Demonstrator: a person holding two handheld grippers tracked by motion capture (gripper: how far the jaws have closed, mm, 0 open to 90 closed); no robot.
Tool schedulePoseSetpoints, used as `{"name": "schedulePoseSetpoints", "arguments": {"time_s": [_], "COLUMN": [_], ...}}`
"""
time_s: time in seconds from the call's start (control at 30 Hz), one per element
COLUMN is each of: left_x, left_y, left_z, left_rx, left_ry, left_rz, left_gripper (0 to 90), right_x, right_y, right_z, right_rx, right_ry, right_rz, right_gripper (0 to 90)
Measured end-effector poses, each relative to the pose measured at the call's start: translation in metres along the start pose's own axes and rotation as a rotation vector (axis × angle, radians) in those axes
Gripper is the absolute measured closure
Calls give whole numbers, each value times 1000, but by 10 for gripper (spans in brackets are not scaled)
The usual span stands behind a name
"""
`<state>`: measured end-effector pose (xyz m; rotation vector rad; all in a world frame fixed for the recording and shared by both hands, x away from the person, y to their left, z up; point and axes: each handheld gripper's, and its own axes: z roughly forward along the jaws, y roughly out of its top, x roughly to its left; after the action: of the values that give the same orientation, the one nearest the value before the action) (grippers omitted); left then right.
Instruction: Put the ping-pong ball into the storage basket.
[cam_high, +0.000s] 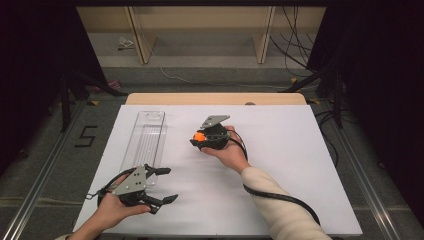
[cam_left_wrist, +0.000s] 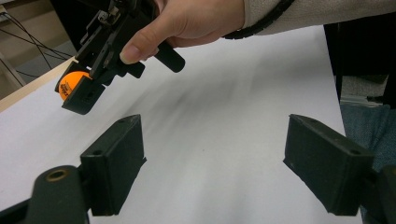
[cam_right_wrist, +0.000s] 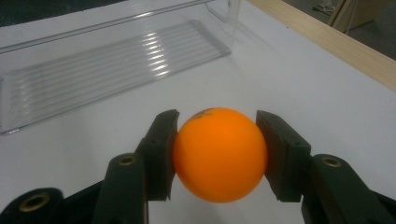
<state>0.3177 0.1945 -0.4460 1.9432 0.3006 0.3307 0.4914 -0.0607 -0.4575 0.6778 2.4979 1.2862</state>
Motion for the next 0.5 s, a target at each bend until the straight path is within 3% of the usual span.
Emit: {"name": "schedulePoseSetpoints", "arguments": {"time_s": [0.5], "left_x": [0], "left_y": [0], "left_z": [0], "left_rx": [0], "left_ry": [1], "left_rz": [1], "left_gripper": [195], "right_x": [6], "right_y": [8], "right_z": [-8], "right_rx": [-33], "right_ry": [12], "right_rz": [-11], "right_gripper": [514]}}
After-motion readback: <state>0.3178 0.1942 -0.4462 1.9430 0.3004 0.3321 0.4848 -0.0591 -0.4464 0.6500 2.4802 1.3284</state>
